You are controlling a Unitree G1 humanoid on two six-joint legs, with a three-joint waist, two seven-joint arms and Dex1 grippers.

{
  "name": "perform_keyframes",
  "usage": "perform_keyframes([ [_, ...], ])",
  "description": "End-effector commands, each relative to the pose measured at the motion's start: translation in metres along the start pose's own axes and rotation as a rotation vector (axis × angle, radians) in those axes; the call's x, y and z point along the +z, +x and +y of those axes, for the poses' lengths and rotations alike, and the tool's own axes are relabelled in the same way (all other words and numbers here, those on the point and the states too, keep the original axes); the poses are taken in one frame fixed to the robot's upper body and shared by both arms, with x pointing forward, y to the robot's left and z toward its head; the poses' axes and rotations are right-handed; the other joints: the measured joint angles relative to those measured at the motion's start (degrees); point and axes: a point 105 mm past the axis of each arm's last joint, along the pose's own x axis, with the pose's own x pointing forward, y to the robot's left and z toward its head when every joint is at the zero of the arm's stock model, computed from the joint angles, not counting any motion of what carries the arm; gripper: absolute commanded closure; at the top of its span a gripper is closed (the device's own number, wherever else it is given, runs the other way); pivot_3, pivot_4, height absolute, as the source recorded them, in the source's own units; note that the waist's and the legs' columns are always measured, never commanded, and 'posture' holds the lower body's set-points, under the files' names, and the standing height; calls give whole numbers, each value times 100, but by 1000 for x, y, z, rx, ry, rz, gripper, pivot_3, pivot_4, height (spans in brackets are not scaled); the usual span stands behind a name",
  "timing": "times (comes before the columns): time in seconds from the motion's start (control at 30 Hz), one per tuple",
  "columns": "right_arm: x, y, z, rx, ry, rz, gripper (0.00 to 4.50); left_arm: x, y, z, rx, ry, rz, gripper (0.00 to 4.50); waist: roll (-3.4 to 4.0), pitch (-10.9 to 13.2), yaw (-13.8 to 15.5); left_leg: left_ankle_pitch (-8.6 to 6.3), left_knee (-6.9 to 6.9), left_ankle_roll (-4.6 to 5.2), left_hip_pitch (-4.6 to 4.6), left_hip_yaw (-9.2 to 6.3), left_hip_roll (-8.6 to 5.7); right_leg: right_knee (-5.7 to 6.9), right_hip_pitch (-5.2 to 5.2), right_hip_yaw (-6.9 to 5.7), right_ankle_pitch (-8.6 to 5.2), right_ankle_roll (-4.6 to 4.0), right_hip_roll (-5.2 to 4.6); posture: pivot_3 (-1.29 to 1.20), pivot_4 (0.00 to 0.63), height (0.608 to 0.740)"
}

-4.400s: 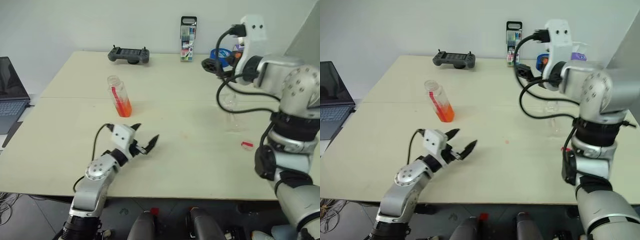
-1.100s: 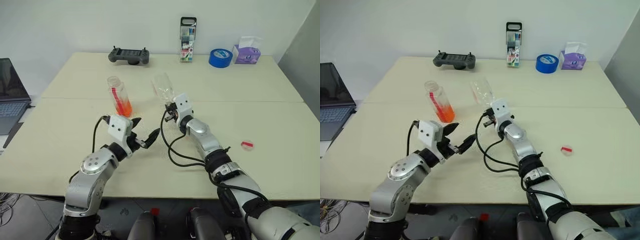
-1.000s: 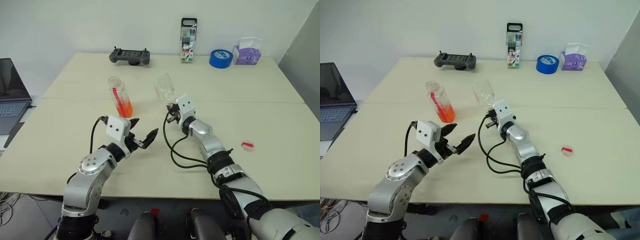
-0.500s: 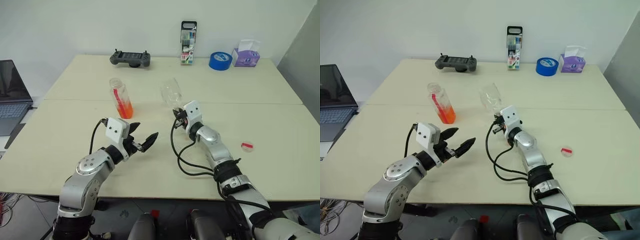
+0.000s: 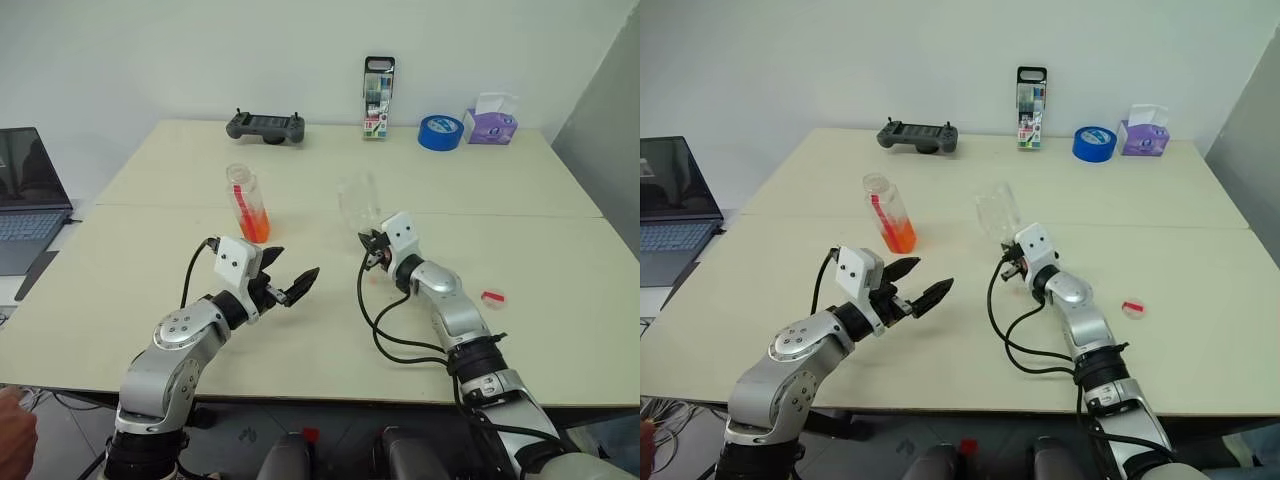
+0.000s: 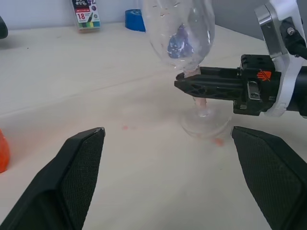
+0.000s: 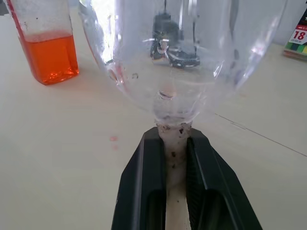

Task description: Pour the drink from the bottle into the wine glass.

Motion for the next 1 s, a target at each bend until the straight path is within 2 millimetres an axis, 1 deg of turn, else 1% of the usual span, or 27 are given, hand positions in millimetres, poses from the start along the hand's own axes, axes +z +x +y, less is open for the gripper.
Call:
perform_keyframes([
  [0.03, -76, -26, 1, 0, 82, 294, 4291, 7, 2, -3, -27, 17, -15, 0, -1, -8, -1, 0, -4, 0, 4, -1, 1, 0, 0, 1, -1, 0, 0, 0, 150, 740],
  [0.2, -82, -34, 0, 13, 84, 327, 4291, 7, 2, -4, -37, 14, -14, 0, -6, -15, -10, 0, -5, 0, 11, -2, 6, 0, 5, 1, -3, -4, 1, 0, 150, 740],
  [0.23, -82, -34, 0, 13, 93, 331, 4291, 7, 3, -5, -42, 13, -14, 0, -11, -19, -17, 0, -6, 0, 16, -1, 9, 0, 9, 3, -19, -32, 0, 0, 150, 740],
  [0.4, -68, -29, -2, 19, 132, 277, 4291, 7, 5, -7, -57, 15, -15, 0, -10, -18, -22, -1, -13, -2, 29, -2, 12, 0, 19, 3, -27, -43, -2, 0, 150, 740],
  [0.43, -62, -28, -3, 22, 136, 251, 4291, 8, 5, -7, -58, 15, -16, 0, -10, -17, -25, -1, -13, -2, 29, -2, 12, 0, 18, 4, -27, -43, -2, 0, 150, 740],
  [0.5, -35, -21, -5, 24, 152, 146, 4291, 8, 6, -7, -61, 17, -17, 0, -7, -8, -27, -2, -14, -3, 27, -2, 12, 0, 17, 3, -28, -44, -4, 0, 150, 740],
  [0.57, -13, -18, -7, 21, 153, 68, 4291, 12, 7, -8, -66, 32, -29, 0, 0, 2, -28, -2, -15, -3, 20, -2, 13, 0, 8, 3, -28, -44, -5, 0, 150, 740],
  [0.6, -2, -17, -8, 21, 149, 30, 4291, 15, 7, -9, -67, 31, -39, 0, 1, 5, -29, -2, -15, -3, 10, -2, 13, 0, -3, 4, -28, -44, -5, 0, 150, 740],
  [0.7, 27, -14, -5, 34, 111, -55, 4292, 20, 8, -11, -70, 28, -51, 0, 6, 27, -32, -1, -14, -3, -38, 0, 13, 7, -53, 5, -5, -7, -3, 0, 150, 740],
  [0.8, 43, -9, 3, 58, 77, -81, 4292, 20, 6, -11, -70, 26, -48, 0, 6, 52, -42, -2, -26, -5, -50, 3, 14, 7, -70, 8, -5, -7, -5, 0, 150, 740],
  [0.9, 56, 0, 12, 78, 68, -123, 4292, 15, 1, -13, -72, 20, -29, 0, 5, 84, -60, -3, -34, -7, -50, 3, 17, 6, -75, 9, -5, -7, -6, 0, 150, 740],
  [1.0, 58, 10, 17, 64, 60, -147, 4292, 10, -2, -14, -70, 16, -16, 0, 3, 103, -79, -4, -55, -9, -50, 12, 21, 6, -91, 13, -5, -7, -5, 0, 150, 740],
])
